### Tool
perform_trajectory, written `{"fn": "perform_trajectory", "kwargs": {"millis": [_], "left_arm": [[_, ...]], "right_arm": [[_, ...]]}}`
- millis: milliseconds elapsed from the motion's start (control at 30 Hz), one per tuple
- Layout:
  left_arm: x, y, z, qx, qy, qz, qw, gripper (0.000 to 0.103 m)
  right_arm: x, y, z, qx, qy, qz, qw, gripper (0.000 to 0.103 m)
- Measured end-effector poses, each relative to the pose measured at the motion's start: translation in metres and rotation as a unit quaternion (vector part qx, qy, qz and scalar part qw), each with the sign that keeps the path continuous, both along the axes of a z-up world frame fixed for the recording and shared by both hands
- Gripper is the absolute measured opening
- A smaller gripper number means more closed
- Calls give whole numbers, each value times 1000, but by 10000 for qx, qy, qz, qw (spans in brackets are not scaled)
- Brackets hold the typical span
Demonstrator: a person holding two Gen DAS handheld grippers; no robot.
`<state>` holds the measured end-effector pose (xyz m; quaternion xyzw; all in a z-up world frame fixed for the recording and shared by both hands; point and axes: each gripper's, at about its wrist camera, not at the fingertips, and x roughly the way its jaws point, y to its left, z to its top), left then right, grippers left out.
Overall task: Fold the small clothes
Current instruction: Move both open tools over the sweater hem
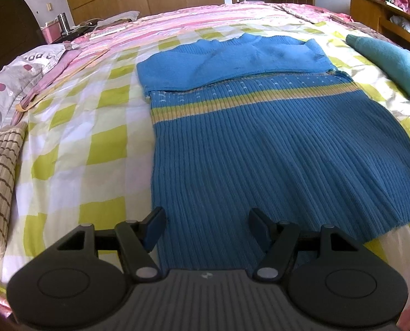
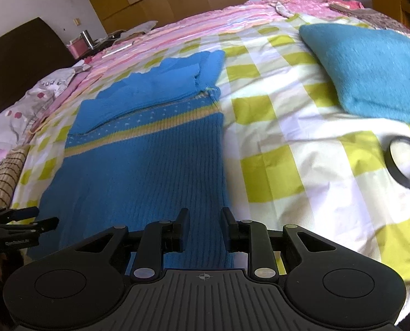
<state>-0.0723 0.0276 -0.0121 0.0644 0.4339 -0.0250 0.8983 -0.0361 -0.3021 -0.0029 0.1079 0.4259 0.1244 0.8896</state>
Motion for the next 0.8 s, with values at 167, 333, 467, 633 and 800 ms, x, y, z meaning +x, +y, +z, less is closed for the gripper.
{"fn": "perform_trajectory", "kwargs": {"millis": [167,333,467,633,800], "left_arm": [[-3,-1,0,15,59,-7,10000,72],[-9,2,1,-147,202,8,9997,72],[-13,3,2,-237,303,-4,9993,72],[-16,7,3,-334,411,138,9985,72],[-17,19,6,-582,459,403,9964,72]], "right_arm": [[-5,-3,-3,59,53,-44,10000,25],[-8,-7,-4,78,82,-61,9999,26],[-11,-8,-6,83,94,-90,9999,31],[-15,-11,-8,105,144,-97,9998,31],[-17,-14,-10,235,188,-95,9995,31]]}}
